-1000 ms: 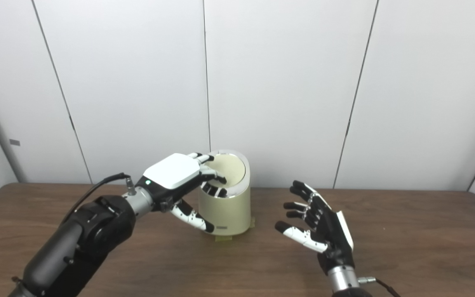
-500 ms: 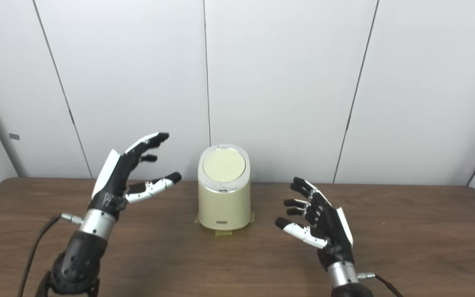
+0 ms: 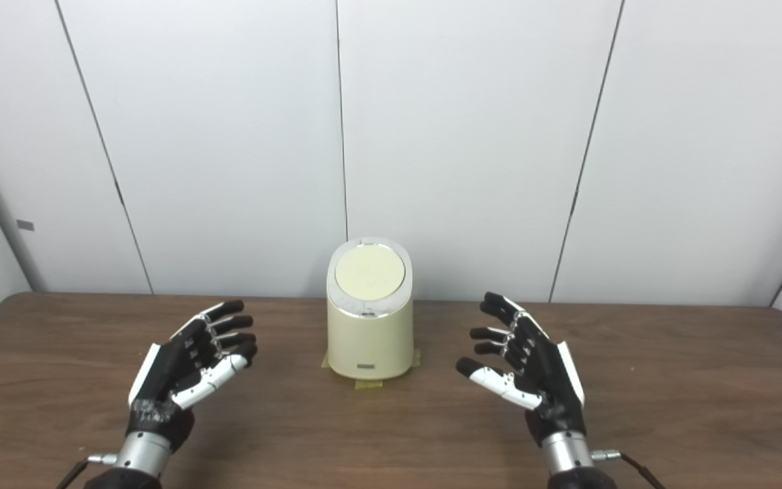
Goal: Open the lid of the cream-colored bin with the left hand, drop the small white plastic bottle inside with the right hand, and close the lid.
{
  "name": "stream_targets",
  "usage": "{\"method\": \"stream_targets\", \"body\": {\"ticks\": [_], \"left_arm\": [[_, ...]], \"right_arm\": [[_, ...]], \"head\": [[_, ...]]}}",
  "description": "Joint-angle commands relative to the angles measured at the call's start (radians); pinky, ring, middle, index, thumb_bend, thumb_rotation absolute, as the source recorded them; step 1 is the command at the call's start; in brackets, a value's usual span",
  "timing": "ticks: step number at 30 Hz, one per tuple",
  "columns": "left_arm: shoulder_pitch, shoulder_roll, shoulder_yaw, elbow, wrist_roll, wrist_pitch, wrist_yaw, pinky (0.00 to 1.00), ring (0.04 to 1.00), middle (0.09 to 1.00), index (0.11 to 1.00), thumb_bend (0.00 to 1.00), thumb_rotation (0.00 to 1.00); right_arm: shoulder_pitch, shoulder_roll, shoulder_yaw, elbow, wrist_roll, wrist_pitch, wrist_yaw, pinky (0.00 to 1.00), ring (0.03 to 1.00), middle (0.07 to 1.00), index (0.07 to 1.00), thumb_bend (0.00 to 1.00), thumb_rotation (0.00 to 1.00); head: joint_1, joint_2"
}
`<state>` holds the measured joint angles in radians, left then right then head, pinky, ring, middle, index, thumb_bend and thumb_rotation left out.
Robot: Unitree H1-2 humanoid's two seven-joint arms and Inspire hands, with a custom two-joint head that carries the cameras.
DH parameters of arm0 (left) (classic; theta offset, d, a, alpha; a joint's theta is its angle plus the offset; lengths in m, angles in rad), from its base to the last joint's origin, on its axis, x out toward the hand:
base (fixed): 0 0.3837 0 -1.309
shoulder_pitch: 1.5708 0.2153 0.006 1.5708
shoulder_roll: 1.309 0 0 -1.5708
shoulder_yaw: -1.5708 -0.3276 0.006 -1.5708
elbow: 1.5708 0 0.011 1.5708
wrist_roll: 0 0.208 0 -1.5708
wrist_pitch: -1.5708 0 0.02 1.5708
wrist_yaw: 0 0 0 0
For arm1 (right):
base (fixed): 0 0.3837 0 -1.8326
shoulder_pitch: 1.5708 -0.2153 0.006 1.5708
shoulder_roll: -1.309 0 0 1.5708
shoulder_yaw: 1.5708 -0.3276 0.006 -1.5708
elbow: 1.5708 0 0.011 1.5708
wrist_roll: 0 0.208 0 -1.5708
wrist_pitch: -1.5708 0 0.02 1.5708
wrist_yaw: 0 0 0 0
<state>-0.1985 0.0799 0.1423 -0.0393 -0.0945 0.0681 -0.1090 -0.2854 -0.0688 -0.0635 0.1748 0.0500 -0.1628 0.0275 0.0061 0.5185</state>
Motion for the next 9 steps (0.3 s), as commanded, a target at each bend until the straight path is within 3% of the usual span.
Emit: {"method": "stream_targets", "body": {"ticks": [1, 9], "left_arm": [[-0.024, 0.016, -0.007, -0.011, -0.003, -0.048, 0.0, 0.57, 0.686, 0.728, 0.773, 0.66, 0.16], [-0.018, 0.041, -0.034, -0.018, 0.031, -0.051, 0.004, 0.55, 0.674, 0.726, 0.755, 0.68, 0.17]], "right_arm": [[-0.026, -0.006, -0.005, -0.03, -0.01, -0.045, -0.011, 0.61, 0.663, 0.805, 0.79, 0.9, 0.29], [-0.007, -0.005, 0.0, -0.058, -0.016, -0.032, -0.014, 0.64, 0.665, 0.8, 0.792, 0.87, 0.27]], "head": [[0.0, 0.002], [-0.001, 0.002]]}}
